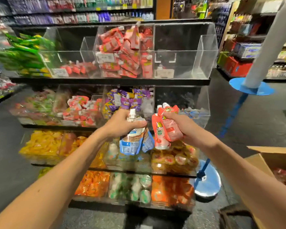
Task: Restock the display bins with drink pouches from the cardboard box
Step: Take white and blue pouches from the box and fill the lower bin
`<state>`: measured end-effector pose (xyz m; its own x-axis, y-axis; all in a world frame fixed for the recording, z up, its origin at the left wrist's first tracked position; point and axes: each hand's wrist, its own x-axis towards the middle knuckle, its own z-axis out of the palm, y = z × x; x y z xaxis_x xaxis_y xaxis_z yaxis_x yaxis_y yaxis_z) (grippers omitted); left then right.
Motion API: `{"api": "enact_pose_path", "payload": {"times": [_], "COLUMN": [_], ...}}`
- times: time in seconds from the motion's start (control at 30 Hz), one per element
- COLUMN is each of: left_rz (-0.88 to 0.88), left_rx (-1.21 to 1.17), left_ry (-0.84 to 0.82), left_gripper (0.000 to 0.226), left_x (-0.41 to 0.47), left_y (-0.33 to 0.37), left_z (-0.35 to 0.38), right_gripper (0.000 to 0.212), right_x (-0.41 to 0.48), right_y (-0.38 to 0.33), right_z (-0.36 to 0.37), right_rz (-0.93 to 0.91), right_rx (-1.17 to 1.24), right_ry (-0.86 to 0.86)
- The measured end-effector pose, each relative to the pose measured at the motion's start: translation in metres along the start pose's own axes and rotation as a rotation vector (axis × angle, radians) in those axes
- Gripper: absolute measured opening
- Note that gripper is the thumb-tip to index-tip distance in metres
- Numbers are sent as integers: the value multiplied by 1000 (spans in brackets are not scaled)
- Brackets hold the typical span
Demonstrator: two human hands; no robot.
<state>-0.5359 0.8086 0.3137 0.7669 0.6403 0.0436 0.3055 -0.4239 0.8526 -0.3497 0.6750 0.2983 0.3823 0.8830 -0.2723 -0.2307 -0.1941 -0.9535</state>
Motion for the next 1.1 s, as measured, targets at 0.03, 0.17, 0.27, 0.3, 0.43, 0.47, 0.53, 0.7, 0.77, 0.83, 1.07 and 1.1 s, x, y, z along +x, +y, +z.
{"api": "enact_pose_path", "payload": {"times": [0.03, 0.17, 0.27, 0.3, 0.43, 0.47, 0.53, 0.7, 0.77, 0.83, 1.07, 1.1], "left_rz": [2, 8, 47, 62, 117, 117, 119, 179, 193, 207, 258, 259], "left_rx": [-14, -50, -85, -99, -97, -82, -57, -50, -61, -51, 50, 42], "left_ry": [-18, -104, -193, -215, -203, -171, -131, -30, -1, 13, 148, 151], "left_gripper": [32, 30, 33, 33, 19, 19, 20, 30, 33, 28, 16, 17], "left_x": [1, 23, 42, 49, 86, 96, 115, 152, 161, 168, 172, 170], "left_y": [-5, -24, -27, -25, -12, -8, 5, 35, 43, 47, 33, 27], "left_z": [-7, -15, -2, 2, 11, 11, 8, -10, -23, -38, -117, -132], "right_gripper": [36, 38, 41, 47, 44, 41, 37, 40, 43, 36, 21, 16], "right_x": [4, 20, 34, 40, 64, 69, 84, 114, 123, 132, 171, 179], "right_y": [0, 3, -1, -3, -19, -28, -46, -88, -100, -112, -146, -148], "right_z": [8, 16, 10, 6, -13, -17, -26, -32, -29, -21, 48, 63], "right_rz": [-3, 36, 94, 84, 32, 19, -23, -172, -236, -277, -334, -343], "right_rx": [-14, -93, -77, -81, -34, -30, -46, -22, -32, -43, -72, -78], "right_ry": [4, -36, 32, 51, 34, 14, -33, -111, -143, -148, -163, -156]}}
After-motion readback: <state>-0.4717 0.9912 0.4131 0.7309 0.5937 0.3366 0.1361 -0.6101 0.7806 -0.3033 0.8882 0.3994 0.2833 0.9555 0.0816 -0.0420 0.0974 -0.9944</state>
